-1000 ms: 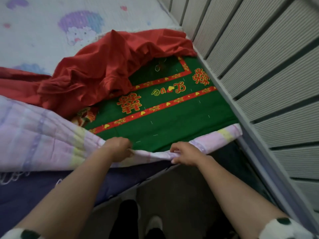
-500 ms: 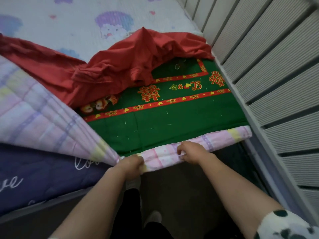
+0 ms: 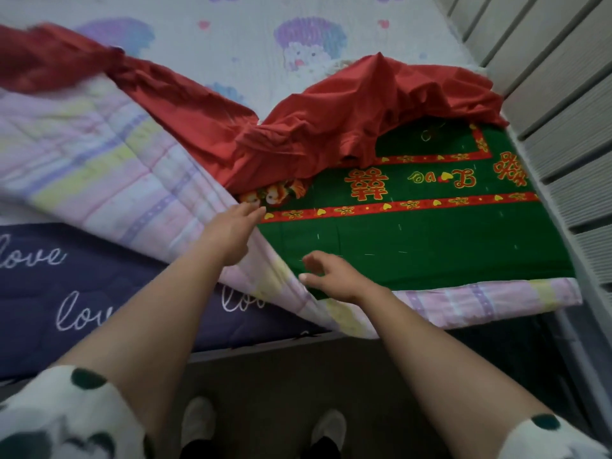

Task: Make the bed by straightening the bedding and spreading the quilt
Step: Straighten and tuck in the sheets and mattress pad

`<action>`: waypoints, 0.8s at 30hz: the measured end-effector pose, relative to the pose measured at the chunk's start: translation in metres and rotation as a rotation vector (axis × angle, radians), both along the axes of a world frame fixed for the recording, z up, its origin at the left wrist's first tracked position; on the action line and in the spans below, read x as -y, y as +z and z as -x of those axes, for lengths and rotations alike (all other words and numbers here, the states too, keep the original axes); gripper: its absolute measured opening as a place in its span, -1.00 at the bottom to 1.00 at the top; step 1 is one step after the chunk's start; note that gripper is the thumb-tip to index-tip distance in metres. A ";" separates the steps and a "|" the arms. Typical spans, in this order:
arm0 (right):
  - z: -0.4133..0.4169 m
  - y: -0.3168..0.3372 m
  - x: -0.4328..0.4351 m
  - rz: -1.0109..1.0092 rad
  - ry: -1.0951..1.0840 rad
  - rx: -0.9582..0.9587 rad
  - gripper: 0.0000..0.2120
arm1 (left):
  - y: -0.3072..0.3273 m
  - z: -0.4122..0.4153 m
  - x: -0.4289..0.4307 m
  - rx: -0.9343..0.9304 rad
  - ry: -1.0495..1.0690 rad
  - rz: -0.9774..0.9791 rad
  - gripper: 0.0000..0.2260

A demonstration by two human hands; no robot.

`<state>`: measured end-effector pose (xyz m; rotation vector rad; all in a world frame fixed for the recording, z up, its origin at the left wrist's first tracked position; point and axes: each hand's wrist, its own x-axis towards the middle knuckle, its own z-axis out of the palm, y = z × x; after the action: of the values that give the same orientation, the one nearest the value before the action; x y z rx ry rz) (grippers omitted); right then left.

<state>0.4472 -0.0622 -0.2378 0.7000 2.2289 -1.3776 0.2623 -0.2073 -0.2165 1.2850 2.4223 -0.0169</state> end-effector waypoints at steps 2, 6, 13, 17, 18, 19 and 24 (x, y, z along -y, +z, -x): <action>0.022 -0.010 0.018 0.121 -0.050 0.025 -0.34 | -0.005 0.029 0.002 -0.048 -0.081 0.074 -0.28; 0.057 -0.023 0.044 0.124 -0.095 0.032 -0.20 | -0.008 0.071 0.001 -0.114 -0.236 0.254 -0.35; 0.075 -0.024 0.078 0.126 -0.063 -0.028 -0.28 | -0.005 0.107 0.033 -0.312 -0.428 0.311 -0.68; 0.072 -0.016 0.104 0.102 0.112 0.047 -0.29 | 0.008 0.099 0.084 -0.125 -0.433 0.392 -0.73; 0.072 -0.015 0.112 0.095 0.152 0.075 -0.30 | 0.010 0.093 0.100 -0.094 -0.463 0.411 -0.73; 0.070 -0.015 0.119 0.080 0.181 0.111 -0.30 | 0.011 0.087 0.116 -0.061 -0.481 0.431 -0.71; 0.060 -0.019 0.143 0.004 0.273 0.189 -0.34 | -0.015 0.037 0.183 0.097 -0.433 0.470 -0.72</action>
<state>0.3872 -0.2055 -0.2571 0.4812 2.0814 -1.1339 0.2252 -0.3901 -0.2317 1.4988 1.8589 -0.5901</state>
